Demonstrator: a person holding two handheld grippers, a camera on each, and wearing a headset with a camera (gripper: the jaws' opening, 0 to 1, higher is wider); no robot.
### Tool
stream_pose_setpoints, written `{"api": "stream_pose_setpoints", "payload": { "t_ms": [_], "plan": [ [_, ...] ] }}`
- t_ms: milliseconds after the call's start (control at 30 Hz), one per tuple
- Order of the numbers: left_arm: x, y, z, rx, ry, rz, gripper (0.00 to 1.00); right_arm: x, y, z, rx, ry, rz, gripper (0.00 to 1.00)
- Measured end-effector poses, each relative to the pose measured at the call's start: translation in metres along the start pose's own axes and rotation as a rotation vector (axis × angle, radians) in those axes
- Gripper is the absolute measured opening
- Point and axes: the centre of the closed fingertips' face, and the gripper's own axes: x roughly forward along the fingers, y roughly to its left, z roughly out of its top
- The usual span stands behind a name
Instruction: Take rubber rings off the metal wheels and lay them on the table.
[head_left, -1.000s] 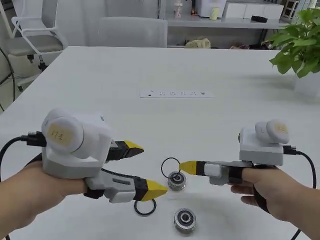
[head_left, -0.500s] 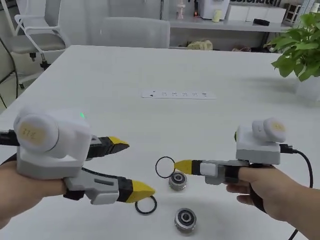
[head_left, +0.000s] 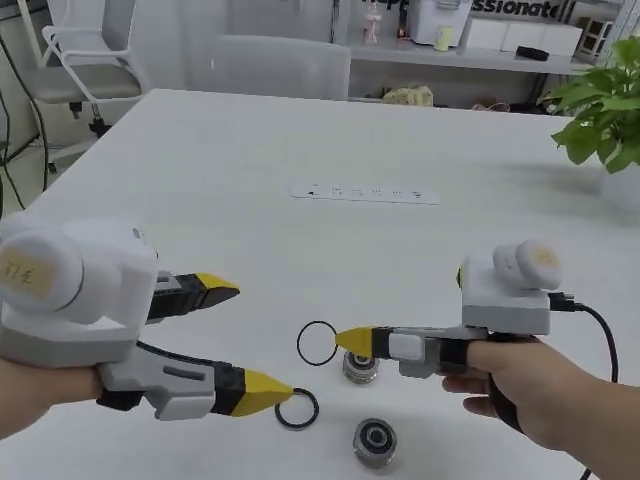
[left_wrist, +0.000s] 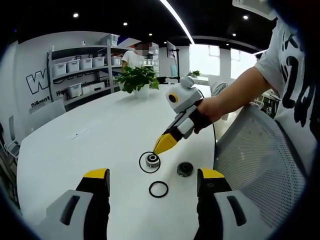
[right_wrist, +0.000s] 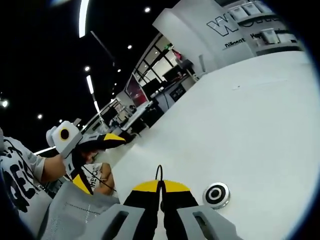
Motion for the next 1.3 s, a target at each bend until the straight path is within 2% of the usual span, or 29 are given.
{"api": "stream_pose_setpoints", "payload": {
  "t_ms": [367,667,967,1300],
  "plan": [
    [-0.009,-0.001,-0.001,-0.003,-0.007,0.017,0.70,0.008,0.008,-0.010,-0.009,0.037,0.021,0.00],
    [-0.012,-0.003,-0.006,-0.007,0.000,0.023,0.71,0.013,0.009,-0.021,-0.010,0.073,0.025,0.00],
    [-0.015,-0.006,-0.011,-0.008,0.012,0.021,0.71,0.016,0.006,-0.029,-0.009,0.100,0.021,0.00],
    [-0.017,-0.005,-0.012,-0.006,0.014,0.028,0.71,0.020,0.001,-0.041,-0.001,0.133,0.016,0.00]
  ]
}}
